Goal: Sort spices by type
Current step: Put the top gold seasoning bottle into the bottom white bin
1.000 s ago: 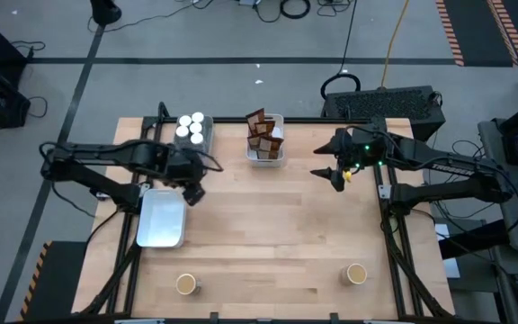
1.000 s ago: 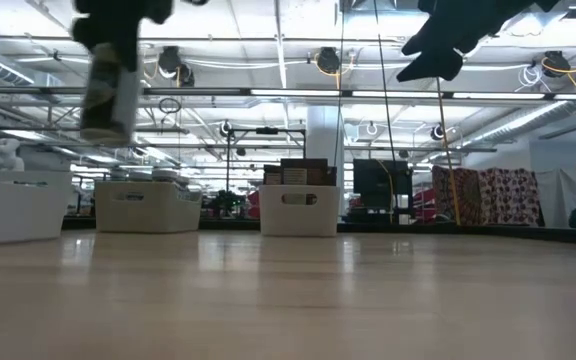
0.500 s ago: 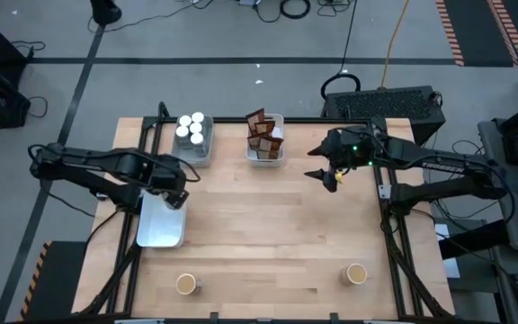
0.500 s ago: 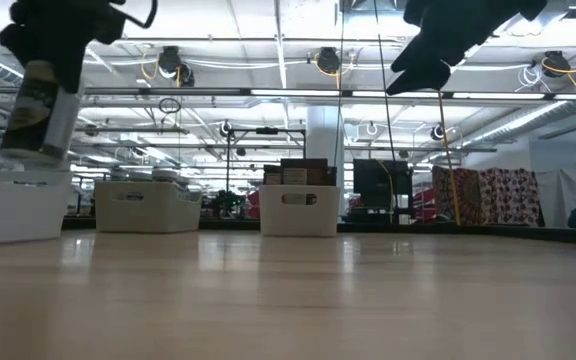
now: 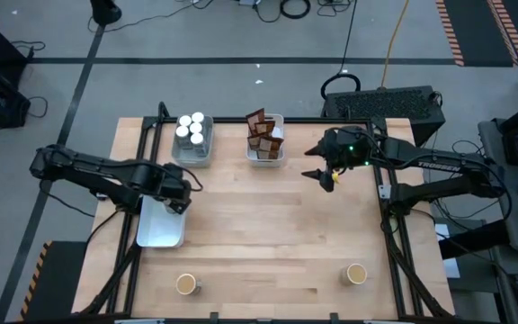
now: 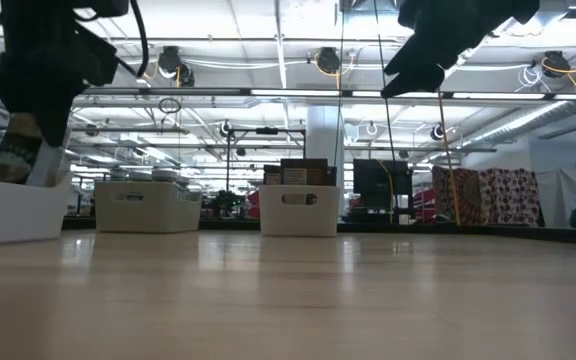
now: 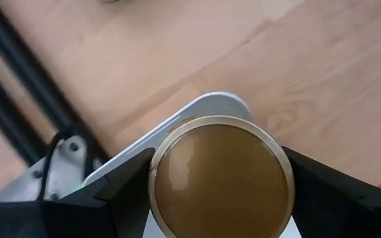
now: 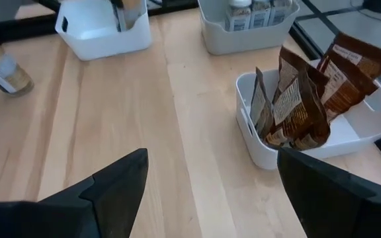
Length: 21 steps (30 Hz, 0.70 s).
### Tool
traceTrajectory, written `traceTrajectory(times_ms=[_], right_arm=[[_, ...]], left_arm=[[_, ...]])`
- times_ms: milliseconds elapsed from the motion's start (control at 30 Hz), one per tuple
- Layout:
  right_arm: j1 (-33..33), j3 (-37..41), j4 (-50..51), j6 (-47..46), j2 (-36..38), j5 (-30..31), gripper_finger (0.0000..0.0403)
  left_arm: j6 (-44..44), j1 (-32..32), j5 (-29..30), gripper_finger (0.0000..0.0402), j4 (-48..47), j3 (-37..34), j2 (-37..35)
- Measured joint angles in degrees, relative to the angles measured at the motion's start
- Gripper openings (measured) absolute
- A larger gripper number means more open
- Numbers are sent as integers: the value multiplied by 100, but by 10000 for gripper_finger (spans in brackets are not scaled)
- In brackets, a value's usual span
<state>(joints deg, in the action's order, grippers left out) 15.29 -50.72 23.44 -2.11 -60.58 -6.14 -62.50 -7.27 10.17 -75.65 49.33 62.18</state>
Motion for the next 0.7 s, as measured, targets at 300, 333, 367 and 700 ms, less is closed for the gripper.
traceTrajectory(times_ms=[300, 333, 367, 700], right_arm=[[-10, -2, -1264, -206, -377, -778, 320], [-9, -2, -1363, -246, -433, -780, 318], [-9, 0, -1461, -267, -493, -789, 315], [-166, -2, -2336, -367, -999, -1370, 163]], left_arm=[[29, 0, 130, 284, 429, -395, 4], [47, 0, 153, 284, 476, -416, 3], [88, 0, 199, 284, 535, -430, 3], [311, 0, 553, 284, 640, -452, 4]])
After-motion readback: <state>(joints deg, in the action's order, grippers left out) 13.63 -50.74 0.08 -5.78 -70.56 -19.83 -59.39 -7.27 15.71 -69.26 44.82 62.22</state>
